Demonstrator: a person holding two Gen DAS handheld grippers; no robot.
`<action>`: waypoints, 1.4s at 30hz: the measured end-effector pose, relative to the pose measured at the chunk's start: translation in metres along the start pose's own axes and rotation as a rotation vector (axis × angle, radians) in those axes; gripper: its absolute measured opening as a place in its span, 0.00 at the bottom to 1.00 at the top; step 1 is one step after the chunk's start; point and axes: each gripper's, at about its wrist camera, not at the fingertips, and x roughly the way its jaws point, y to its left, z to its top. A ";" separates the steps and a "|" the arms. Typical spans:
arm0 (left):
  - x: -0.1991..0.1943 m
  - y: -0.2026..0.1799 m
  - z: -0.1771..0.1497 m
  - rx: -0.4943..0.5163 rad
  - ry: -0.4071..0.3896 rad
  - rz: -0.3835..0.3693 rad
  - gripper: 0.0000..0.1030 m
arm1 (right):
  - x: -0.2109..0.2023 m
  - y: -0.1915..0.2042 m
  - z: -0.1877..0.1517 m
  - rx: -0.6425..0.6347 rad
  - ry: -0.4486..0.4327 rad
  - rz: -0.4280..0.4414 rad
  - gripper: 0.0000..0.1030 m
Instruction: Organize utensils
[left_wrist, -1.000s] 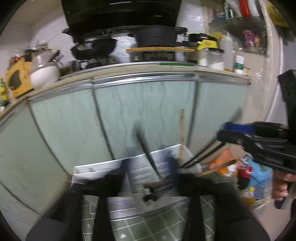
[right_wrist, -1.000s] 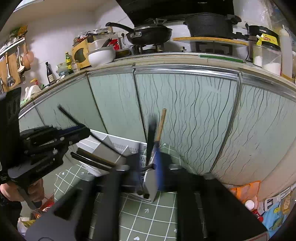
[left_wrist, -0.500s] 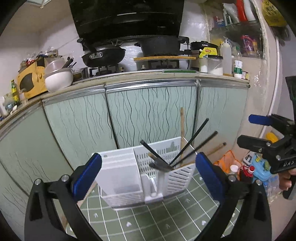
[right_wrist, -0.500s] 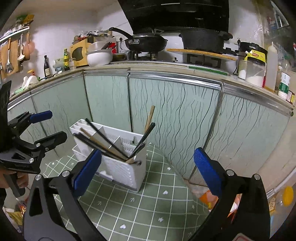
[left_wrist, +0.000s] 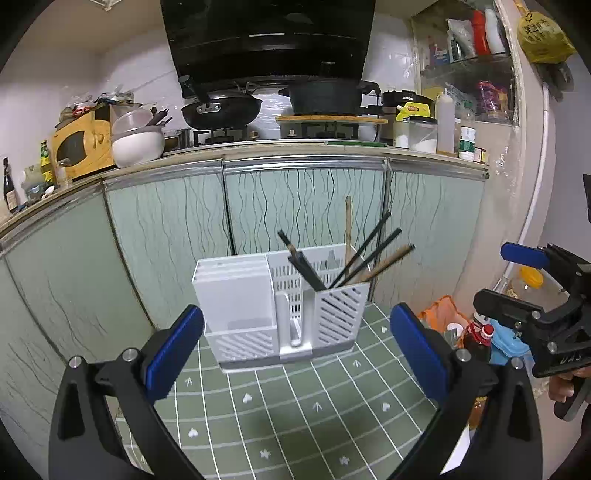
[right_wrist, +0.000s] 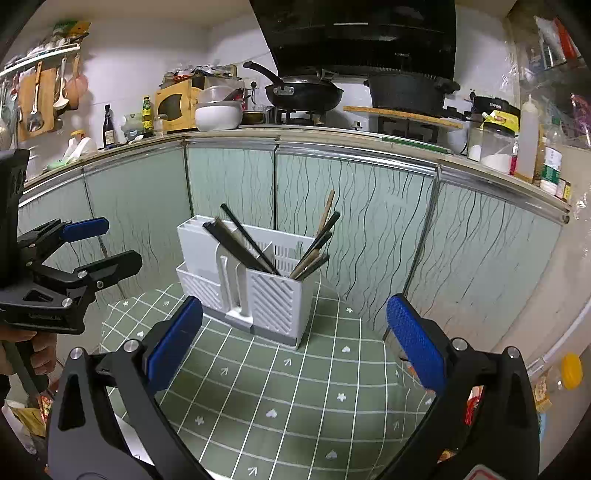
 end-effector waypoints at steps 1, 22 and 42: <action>-0.005 -0.001 -0.005 0.000 0.000 0.002 0.96 | -0.003 0.003 -0.003 -0.002 -0.001 -0.006 0.93; -0.055 0.018 -0.089 -0.091 0.013 0.056 0.96 | -0.029 0.029 -0.084 -0.009 0.039 -0.090 0.93; -0.062 0.010 -0.186 -0.112 0.081 0.076 0.96 | -0.043 0.047 -0.158 0.029 0.057 -0.115 0.93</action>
